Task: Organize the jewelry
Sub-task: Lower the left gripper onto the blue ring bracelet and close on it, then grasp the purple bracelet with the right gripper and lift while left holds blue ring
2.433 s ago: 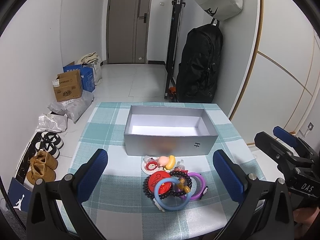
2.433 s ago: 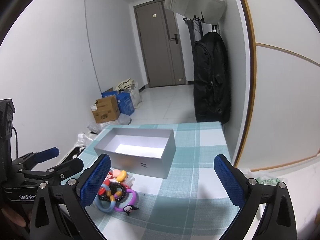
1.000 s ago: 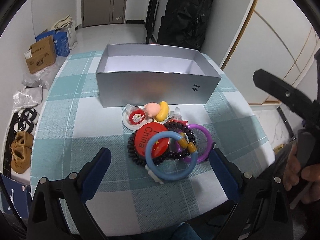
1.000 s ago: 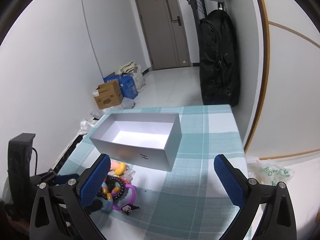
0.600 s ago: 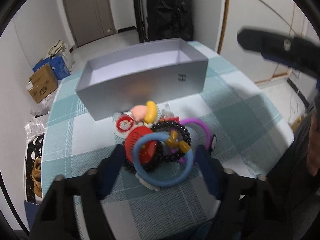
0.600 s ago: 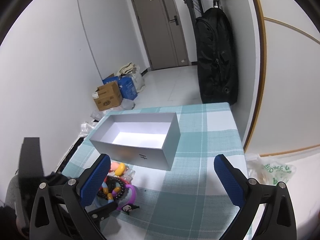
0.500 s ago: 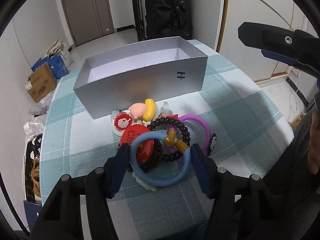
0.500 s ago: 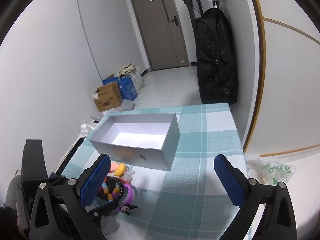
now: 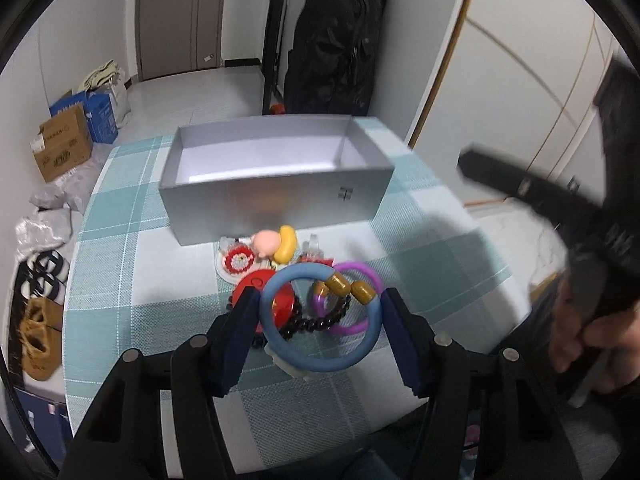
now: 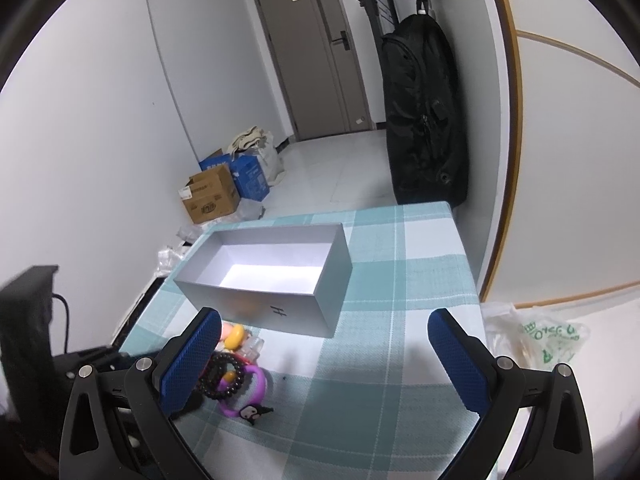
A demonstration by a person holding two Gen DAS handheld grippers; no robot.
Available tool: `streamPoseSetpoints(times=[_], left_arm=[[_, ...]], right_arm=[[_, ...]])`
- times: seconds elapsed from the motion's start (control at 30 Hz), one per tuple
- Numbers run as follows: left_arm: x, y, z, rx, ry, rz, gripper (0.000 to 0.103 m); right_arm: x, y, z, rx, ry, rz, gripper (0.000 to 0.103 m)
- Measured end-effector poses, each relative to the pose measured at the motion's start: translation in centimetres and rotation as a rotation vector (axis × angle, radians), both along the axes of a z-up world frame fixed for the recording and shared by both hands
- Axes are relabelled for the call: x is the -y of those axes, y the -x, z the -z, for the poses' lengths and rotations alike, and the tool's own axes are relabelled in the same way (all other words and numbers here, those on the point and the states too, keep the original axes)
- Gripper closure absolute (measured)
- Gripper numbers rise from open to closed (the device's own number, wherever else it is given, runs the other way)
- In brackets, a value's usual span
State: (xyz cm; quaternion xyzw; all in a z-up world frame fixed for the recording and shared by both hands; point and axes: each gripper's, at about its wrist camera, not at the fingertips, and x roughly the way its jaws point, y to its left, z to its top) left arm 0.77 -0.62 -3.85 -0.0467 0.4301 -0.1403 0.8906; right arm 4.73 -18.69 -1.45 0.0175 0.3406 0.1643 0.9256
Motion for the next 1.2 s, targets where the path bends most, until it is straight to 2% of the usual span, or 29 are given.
streamPoseSetpoints(times=[0.13,0.33,0.53,0.7,0.83,0.97,1.2], left_arm=[[-1.6,-0.3,-1.1,0.029,0.061,-0.051,0.046],[-4.8,-1.0,-2.2,0.071,0.129,-0.146,0.046],[-7.4,-1.0,-2.5,0.095,0.191,-0.22,0.046],[-8.4,-1.0,-2.8,0.108,0.214,-0.221,0.046],[-8.7,-0.7,-3.1,0.117,0.22,-0.209,0.046],[-8.8,-0.7,-2.8,0.112,0.215,-0.201,0.046],[-8.8,-0.4,-2.8,0.108,0.217,-0.193,0.046]], right_arm=[[-0.2,-0.3,0.6,-0.051,-0.003,-0.019,0.0],[-2.3,0.0,2.6,-0.166,0.013,-0.151,0.001],[-6.1,1.3,5.0,-0.218,0.159,-0.301,0.01],[-8.3,2.3,6.2,-0.184,0.294,-0.359,0.015],[-9.4,2.2,7.2,-0.166,0.381,-0.361,0.026],[-10.0,1.8,8.0,-0.183,0.415,-0.395,0.051],[-9.2,1.8,7.4,-0.189,0.379,-0.391,0.053]])
